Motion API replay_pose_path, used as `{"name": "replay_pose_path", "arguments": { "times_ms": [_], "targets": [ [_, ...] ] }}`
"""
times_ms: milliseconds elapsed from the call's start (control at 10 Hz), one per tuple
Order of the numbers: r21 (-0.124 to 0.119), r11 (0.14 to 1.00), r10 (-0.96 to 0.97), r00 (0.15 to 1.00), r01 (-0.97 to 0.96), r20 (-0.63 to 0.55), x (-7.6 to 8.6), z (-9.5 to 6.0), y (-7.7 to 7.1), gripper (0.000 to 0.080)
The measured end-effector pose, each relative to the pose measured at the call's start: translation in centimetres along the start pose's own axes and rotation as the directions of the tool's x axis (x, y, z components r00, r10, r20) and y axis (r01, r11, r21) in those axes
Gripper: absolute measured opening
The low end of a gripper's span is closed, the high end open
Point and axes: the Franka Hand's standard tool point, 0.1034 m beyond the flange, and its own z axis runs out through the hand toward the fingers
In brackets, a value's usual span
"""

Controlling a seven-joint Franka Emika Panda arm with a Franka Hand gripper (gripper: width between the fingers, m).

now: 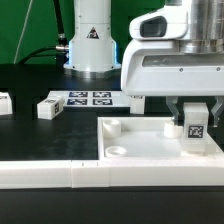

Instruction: Assemble one leg

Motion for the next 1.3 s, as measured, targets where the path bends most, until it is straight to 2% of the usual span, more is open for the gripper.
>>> {"name": "replay_pose_path", "arguments": {
  "times_ms": [300, 500, 600, 800, 1000, 1200, 1300],
  "targets": [
    [-0.002, 0.949, 0.316, 0.949, -0.316, 0.000, -0.03, 0.05, 0.15, 0.0291],
    [0.000, 0.855, 0.519, 0.855, -0.519, 0.004, -0.10, 0.08, 0.27, 0.0291],
    [-0.001, 0.799, 0.602, 0.799, -0.602, 0.008, -0.15, 0.09, 0.29, 0.0291],
    [-0.010, 0.615, 0.788, 0.615, -0.788, 0.010, -0.32, 0.11, 0.29, 0.0291],
    [-0.013, 0.500, 0.866, 0.499, -0.866, 0.014, -0.37, 0.13, 0.31, 0.0291],
    [-0.012, 0.517, 0.856, 0.517, -0.856, 0.015, -0.39, 0.15, 0.29, 0.0292],
    [-0.012, 0.550, 0.835, 0.550, -0.835, 0.015, -0.39, 0.15, 0.28, 0.0516]
  ]
}}
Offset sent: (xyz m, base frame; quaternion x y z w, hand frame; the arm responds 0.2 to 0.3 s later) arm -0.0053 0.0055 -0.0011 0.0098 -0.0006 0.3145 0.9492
